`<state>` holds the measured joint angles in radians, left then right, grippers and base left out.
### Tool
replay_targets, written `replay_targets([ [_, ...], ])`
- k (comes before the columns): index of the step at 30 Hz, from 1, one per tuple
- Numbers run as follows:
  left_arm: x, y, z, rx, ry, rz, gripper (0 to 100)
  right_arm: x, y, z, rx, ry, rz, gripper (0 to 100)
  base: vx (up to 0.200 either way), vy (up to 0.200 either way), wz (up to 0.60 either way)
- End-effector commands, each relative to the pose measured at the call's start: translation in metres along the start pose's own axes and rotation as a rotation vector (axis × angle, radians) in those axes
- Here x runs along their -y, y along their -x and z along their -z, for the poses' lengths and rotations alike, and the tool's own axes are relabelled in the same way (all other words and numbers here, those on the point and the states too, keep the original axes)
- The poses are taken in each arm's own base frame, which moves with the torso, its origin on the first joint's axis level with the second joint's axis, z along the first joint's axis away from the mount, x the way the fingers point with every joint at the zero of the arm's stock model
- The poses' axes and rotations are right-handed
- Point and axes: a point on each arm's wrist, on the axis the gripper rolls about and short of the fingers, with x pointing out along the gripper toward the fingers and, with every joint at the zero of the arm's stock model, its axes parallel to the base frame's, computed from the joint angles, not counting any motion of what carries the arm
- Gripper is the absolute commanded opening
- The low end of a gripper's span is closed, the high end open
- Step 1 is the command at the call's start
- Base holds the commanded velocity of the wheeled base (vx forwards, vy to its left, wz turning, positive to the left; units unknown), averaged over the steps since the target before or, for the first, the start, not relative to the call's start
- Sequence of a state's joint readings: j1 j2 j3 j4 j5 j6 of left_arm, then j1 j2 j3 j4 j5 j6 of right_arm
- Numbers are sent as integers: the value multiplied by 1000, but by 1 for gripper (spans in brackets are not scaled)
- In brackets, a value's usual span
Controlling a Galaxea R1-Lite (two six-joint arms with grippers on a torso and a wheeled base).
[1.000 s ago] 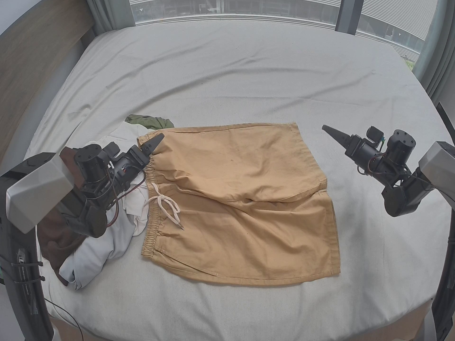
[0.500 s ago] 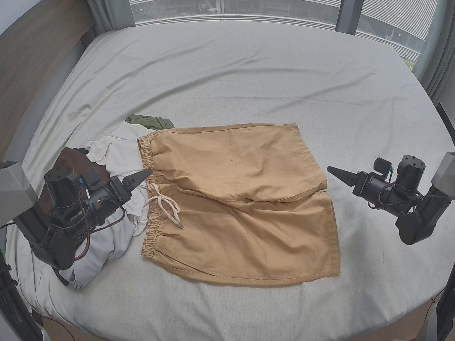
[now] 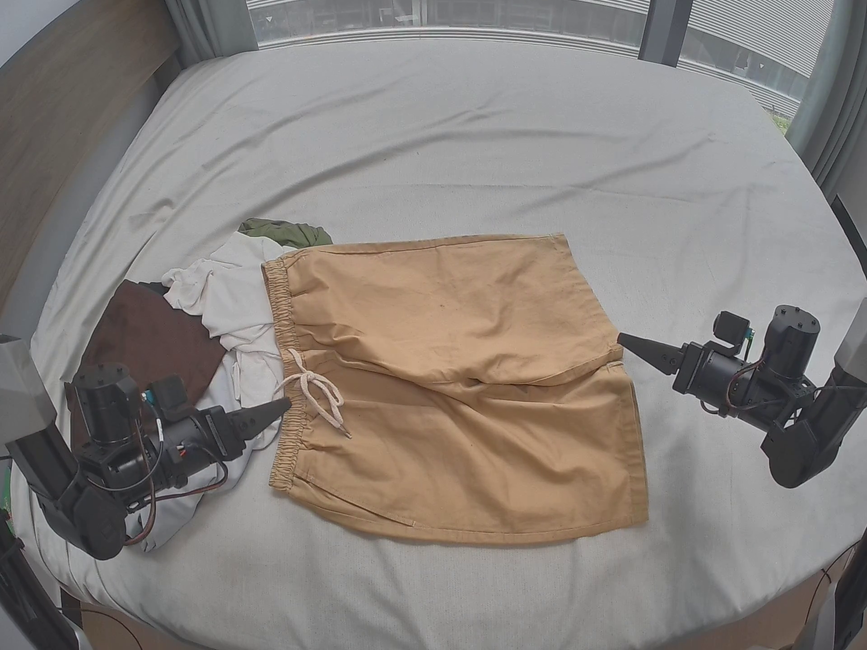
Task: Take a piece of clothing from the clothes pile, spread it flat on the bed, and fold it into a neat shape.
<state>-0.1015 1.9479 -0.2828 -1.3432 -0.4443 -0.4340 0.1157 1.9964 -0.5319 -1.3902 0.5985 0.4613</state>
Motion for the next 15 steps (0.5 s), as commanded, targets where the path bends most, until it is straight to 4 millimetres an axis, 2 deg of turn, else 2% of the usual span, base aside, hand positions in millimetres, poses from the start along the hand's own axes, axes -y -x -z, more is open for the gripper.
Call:
replay_targets([
  [1,-7,0,17,-72,28,-29,100,-8,0,-1,1,7,-18,100,0,0,0],
  [15,-18,-2,39,-189,80,-59,100,-10,-2,1,-5,8,-27,100,0,0,0],
])
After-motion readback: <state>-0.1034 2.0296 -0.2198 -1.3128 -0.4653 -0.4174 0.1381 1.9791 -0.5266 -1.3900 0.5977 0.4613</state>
